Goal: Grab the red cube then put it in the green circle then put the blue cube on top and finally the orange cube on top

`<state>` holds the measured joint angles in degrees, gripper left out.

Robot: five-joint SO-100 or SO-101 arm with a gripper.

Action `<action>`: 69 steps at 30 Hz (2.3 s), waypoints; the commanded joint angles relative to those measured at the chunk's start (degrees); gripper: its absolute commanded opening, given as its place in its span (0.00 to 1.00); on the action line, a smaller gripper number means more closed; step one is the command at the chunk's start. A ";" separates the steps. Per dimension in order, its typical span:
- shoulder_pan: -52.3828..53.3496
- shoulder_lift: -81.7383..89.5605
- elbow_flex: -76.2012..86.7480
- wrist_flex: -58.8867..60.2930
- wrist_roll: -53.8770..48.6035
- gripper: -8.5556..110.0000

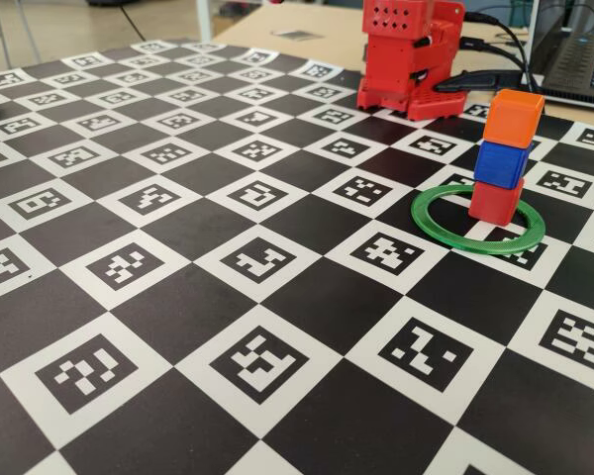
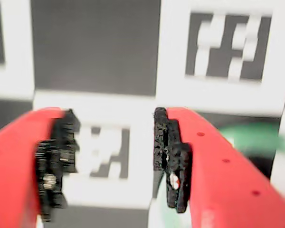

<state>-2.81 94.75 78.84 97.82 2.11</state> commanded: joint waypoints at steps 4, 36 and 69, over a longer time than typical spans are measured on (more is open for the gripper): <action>8.17 7.73 5.89 -8.61 -10.63 0.04; 3.25 76.46 83.58 -38.67 -66.97 0.02; 7.12 97.65 102.74 -19.69 -86.22 0.02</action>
<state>3.69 189.49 179.30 74.18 -83.94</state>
